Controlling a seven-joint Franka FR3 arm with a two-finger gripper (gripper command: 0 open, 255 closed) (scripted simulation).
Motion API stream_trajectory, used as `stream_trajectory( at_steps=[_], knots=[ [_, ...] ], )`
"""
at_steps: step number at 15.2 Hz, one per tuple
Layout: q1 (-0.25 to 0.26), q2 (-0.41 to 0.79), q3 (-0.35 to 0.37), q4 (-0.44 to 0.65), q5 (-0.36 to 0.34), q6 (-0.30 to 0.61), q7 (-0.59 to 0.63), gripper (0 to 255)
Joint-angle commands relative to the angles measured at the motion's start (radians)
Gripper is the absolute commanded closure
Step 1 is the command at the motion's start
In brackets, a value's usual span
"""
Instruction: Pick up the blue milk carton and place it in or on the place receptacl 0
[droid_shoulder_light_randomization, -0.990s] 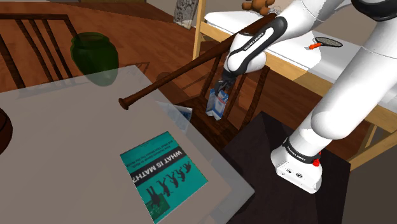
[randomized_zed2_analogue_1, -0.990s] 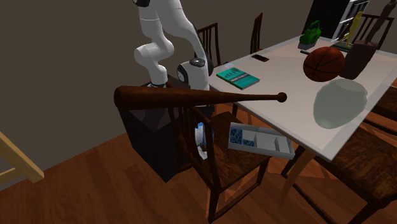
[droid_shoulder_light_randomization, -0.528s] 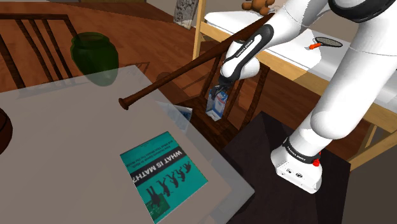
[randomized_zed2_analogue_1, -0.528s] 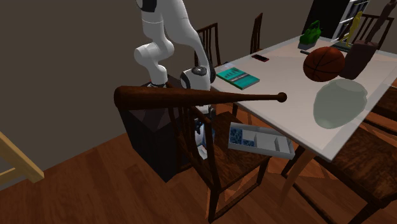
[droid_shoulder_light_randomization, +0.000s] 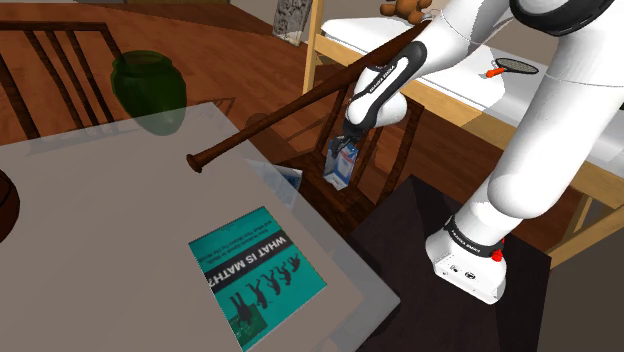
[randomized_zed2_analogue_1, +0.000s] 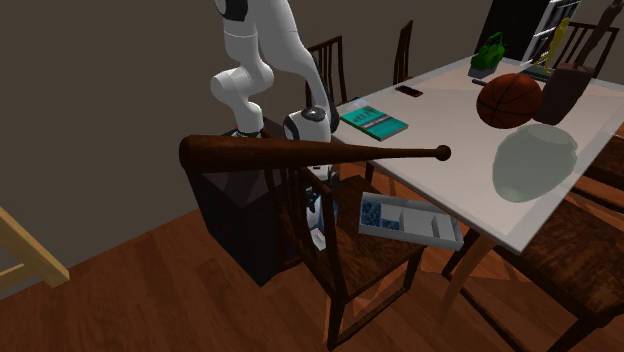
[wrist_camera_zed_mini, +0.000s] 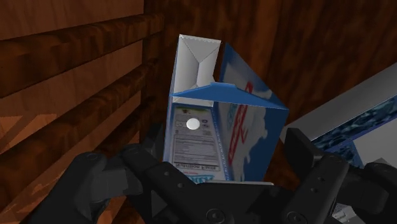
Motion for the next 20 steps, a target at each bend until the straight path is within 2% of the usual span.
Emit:
stream_trajectory(
  at_steps=[1, 9, 10, 20],
  knots=[
    [-0.015, 0.017, -0.016, -0.007, 0.003, -0.005, -0.002, 255],
    [-0.008, 0.036, -0.013, 0.014, 0.002, -0.007, 0.009, 255],
    [-0.012, 0.012, -0.015, -0.012, 0.001, -0.004, 0.004, 255],
    [0.004, -0.137, -0.044, -0.020, -0.067, -0.144, 0.058, 255]
  ],
)
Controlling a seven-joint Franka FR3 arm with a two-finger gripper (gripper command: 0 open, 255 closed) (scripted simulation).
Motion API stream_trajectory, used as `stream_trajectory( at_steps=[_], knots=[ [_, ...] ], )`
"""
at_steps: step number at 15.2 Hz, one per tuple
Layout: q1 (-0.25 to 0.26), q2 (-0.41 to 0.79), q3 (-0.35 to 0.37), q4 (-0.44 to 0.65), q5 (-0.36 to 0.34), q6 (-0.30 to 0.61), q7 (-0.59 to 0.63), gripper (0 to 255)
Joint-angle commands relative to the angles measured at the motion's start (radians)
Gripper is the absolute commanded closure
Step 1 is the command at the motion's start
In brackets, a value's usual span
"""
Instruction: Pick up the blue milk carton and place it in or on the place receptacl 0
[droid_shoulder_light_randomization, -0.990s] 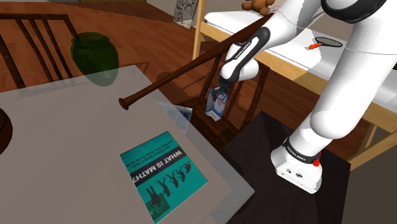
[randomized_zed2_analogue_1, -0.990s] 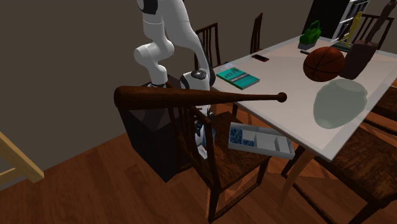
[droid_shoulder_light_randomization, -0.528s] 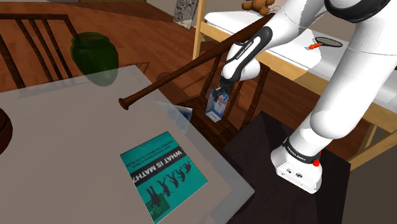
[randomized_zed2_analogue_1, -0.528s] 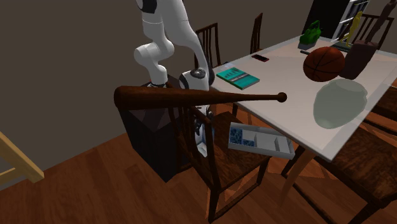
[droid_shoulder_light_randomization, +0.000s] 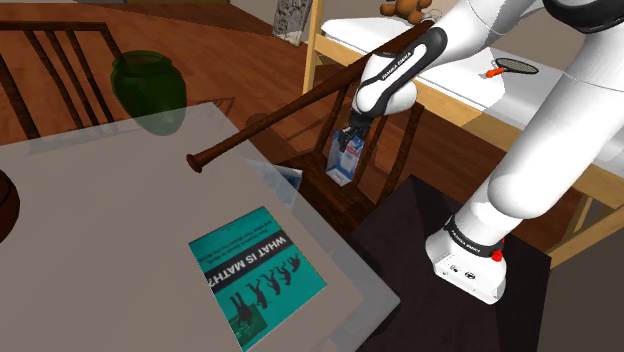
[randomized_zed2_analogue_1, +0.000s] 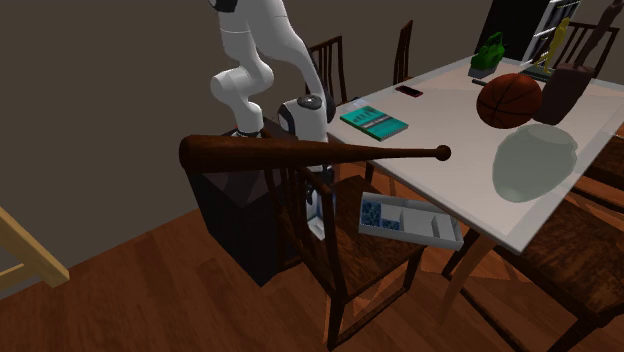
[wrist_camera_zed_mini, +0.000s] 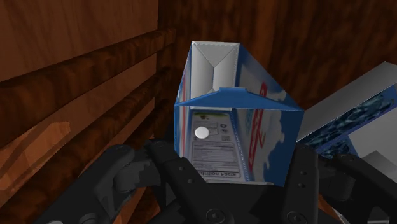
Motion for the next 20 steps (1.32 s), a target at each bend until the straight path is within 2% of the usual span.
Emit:
stream_trajectory(
  at_steps=[1, 14, 20],
  knots=[
    [0.000, -0.029, -0.004, 0.001, -0.011, -0.028, 0.008, 255],
    [-0.004, -0.189, -0.007, 0.032, -0.062, -0.217, 0.049, 255],
    [0.061, -0.112, 0.071, 0.165, -0.069, -0.271, 0.197, 255]
  ],
)
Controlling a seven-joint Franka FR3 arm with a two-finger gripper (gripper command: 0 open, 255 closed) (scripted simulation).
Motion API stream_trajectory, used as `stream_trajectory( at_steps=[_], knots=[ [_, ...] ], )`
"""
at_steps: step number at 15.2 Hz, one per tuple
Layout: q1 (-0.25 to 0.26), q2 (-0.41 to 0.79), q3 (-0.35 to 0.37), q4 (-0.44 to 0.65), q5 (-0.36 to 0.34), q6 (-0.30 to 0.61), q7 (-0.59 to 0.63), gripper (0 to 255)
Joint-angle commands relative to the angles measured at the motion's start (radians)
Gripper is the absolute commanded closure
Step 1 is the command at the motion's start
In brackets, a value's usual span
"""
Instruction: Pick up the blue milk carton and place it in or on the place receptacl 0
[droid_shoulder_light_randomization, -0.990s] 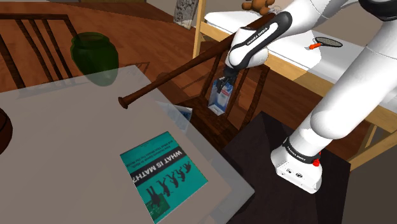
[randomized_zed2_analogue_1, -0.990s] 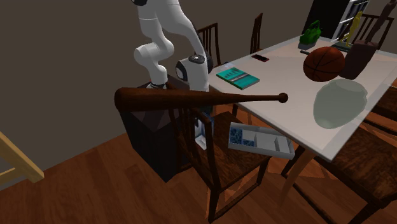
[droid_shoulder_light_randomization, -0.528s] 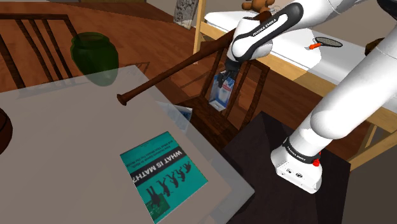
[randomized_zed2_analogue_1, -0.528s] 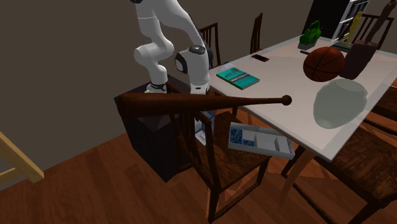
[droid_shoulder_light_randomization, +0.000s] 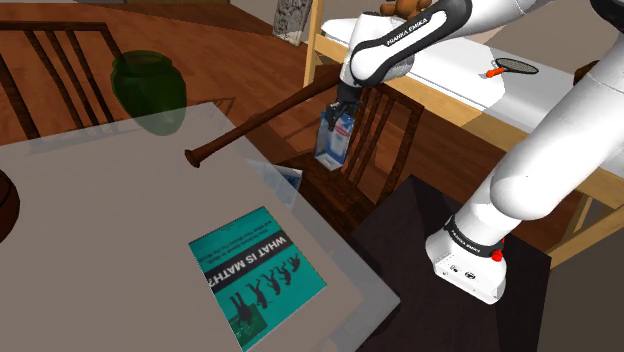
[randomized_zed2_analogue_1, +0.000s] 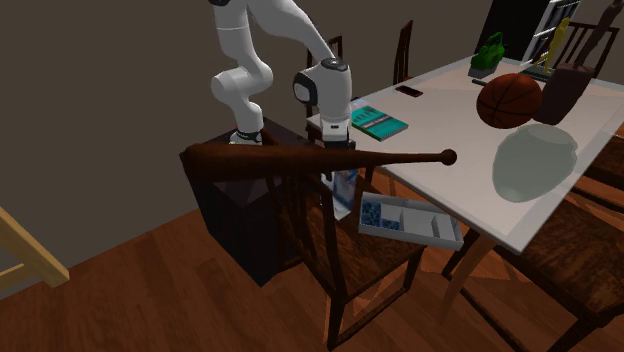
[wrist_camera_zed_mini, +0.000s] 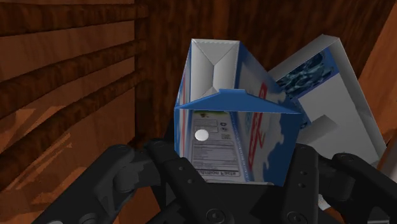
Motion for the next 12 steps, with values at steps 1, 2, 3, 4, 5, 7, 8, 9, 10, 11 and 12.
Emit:
stream_trajectory(
  at_steps=[1, 2, 3, 4, 5, 7, 8, 9, 10, 11, 12],
  knots=[
    [0.021, 0.040, 0.024, 0.054, -0.003, -0.012, 0.049, 255],
    [0.031, 0.056, 0.035, 0.081, -0.006, -0.023, 0.073, 255],
    [0.041, 0.073, 0.045, 0.109, -0.010, -0.034, 0.096, 255],
    [0.052, 0.090, 0.054, 0.138, -0.013, -0.045, 0.118, 255],
    [0.062, 0.108, 0.063, 0.168, -0.018, -0.057, 0.140, 255],
    [0.083, 0.146, 0.080, 0.232, -0.026, -0.082, 0.183, 255],
    [0.093, 0.166, 0.087, 0.265, -0.031, -0.095, 0.204, 255],
    [0.103, 0.187, 0.094, 0.299, -0.036, -0.109, 0.224, 255],
    [0.114, 0.208, 0.101, 0.335, -0.041, -0.124, 0.244, 255],
    [0.124, 0.230, 0.107, 0.372, -0.046, -0.139, 0.264, 255],
    [0.135, 0.252, 0.112, 0.410, -0.052, -0.154, 0.283, 255]
  ],
)
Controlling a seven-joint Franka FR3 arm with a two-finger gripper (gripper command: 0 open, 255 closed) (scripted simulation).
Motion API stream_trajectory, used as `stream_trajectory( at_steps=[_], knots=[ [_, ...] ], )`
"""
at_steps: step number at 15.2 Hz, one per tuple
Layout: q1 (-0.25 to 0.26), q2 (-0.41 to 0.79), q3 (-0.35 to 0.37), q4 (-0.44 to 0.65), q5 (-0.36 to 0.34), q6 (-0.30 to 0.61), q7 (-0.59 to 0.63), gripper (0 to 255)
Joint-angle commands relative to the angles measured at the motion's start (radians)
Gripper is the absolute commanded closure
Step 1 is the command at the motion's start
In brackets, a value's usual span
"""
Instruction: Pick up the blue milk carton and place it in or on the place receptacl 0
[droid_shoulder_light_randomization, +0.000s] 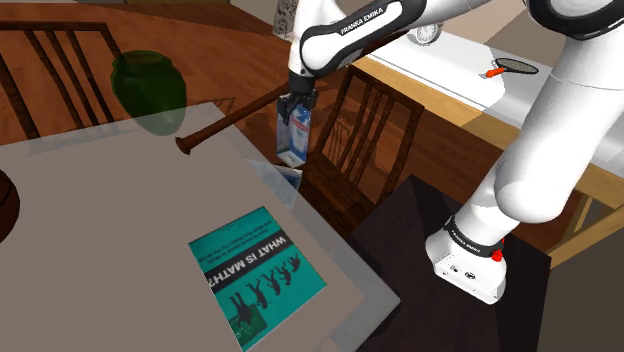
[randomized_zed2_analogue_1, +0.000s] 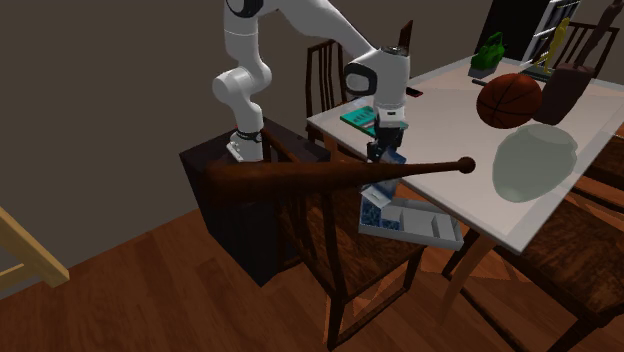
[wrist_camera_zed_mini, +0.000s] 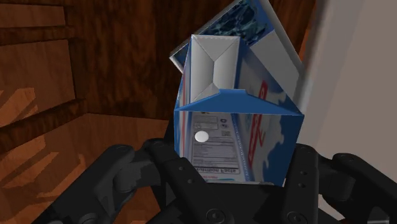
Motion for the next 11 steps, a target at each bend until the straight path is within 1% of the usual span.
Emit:
stream_trajectory(
  at_steps=[1, 5, 9, 10, 11],
  knots=[
    [0.024, 0.050, 0.013, 0.087, -0.011, -0.036, 0.044, 255],
    [0.069, 0.151, 0.028, 0.259, -0.033, -0.108, 0.111, 255],
    [0.117, 0.268, 0.038, 0.461, -0.053, -0.194, 0.169, 255],
    [0.121, 0.278, 0.038, 0.479, -0.054, -0.202, 0.174, 255],
    [0.121, 0.283, 0.038, 0.472, -0.055, -0.191, 0.174, 255]
  ],
)
